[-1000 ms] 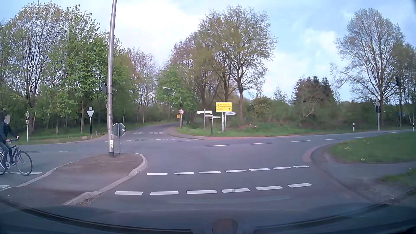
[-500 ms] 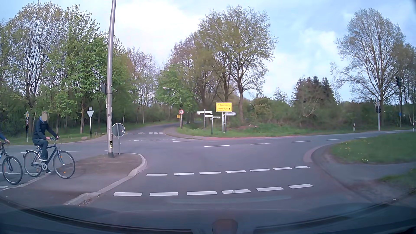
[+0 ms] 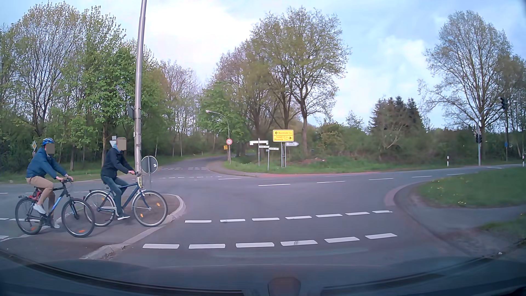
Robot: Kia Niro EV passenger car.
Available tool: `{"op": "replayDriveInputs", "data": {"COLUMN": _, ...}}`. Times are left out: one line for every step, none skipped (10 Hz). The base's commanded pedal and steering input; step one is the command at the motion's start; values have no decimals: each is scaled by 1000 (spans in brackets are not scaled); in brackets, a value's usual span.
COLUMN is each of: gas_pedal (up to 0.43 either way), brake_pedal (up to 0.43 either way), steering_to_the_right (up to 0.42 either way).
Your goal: Follow the waypoints while adhering to traffic rules and regulations
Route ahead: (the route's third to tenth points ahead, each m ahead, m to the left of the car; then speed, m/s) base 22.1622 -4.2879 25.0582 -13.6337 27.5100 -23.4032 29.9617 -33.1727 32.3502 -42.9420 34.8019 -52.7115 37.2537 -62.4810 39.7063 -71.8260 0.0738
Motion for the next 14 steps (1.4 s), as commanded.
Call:
{"op": "replayDriveInputs", "data": {"gas_pedal": 0, "brake_pedal": 49, "steering_to_the_right": -8}}
{"op": "replayDriveInputs", "data": {"gas_pedal": 0, "brake_pedal": 18, "steering_to_the_right": -5}}
{"op": "replayDriveInputs", "data": {"gas_pedal": 0, "brake_pedal": 6, "steering_to_the_right": -1}}
{"op": "replayDriveInputs", "data": {"gas_pedal": 0, "brake_pedal": 0, "steering_to_the_right": 4}}
{"op": "replayDriveInputs", "data": {"gas_pedal": 0, "brake_pedal": 6, "steering_to_the_right": 8}}
{"op": "replayDriveInputs", "data": {"gas_pedal": 0, "brake_pedal": 12, "steering_to_the_right": 9}}
{"op": "replayDriveInputs", "data": {"gas_pedal": 0, "brake_pedal": 12, "steering_to_the_right": 7}}
{"op": "replayDriveInputs", "data": {"gas_pedal": 0, "brake_pedal": 12, "steering_to_the_right": 6}}
{"op": "replayDriveInputs", "data": {"gas_pedal": 0, "brake_pedal": 12, "steering_to_the_right": 6}}
{"op": "replayDriveInputs", "data": {"gas_pedal": 0, "brake_pedal": 12, "steering_to_the_right": 6}}
{"op": "replayDriveInputs", "data": {"gas_pedal": 0, "brake_pedal": 12, "steering_to_the_right": 6}}
{"op": "replayDriveInputs", "data": {"gas_pedal": 0, "brake_pedal": 12, "steering_to_the_right": 6}}
{"op": "replayDriveInputs", "data": {"gas_pedal": 0, "brake_pedal": 12, "steering_to_the_right": 6}}
{"op": "replayDriveInputs", "data": {"gas_pedal": 0, "brake_pedal": 12, "steering_to_the_right": 6}}
